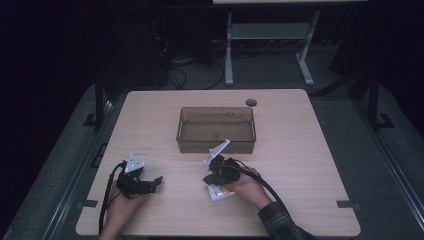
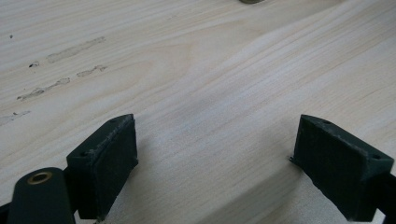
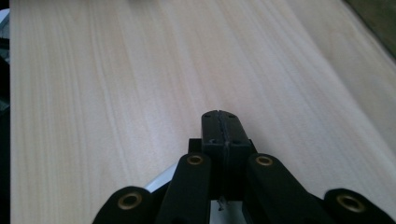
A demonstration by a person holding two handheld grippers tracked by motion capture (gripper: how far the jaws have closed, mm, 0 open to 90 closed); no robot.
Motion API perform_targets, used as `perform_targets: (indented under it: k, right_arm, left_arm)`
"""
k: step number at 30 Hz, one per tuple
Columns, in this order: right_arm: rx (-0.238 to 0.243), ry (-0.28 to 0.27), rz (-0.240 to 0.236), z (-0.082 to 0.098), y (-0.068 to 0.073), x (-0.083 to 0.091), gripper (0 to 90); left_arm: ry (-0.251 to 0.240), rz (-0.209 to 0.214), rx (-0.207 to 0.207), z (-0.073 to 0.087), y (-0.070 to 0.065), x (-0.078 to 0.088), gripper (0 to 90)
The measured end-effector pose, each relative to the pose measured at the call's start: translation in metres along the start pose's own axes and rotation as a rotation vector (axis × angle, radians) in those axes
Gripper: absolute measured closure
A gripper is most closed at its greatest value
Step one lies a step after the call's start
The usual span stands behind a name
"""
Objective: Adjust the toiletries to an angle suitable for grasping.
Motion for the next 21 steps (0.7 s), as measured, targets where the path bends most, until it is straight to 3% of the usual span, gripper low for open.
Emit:
perform_targets:
  k: [8,16,21]
  right_arm:
    - [0.008,0.025,-0.015,0.009,0.012,0.000,89.6]
    - [0.001,-0.051,0.010,0.011,0.014,0.013,89.6]
    - [-0.041,-0.111,0.049,0.019,0.010,0.034,89.4]
  left_arm:
    - [0.000,0.000,0.001,0.000,0.000,0.000,12.0]
    - [0.002,0.001,-0.001,0.000,0.000,0.000,12.0]
    - [0.002,0.001,-0.002,0.000,0.000,0.000,12.0]
Point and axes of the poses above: each handheld gripper's, and its own axes: x roughly backward along the jaws, z roughly out of its underside, y roughly to its left, the point moved 4 cm from there along -x, roughly forward along the jaws, and after that the axes turned 3 degrees about -x, right-handed, at the moved point
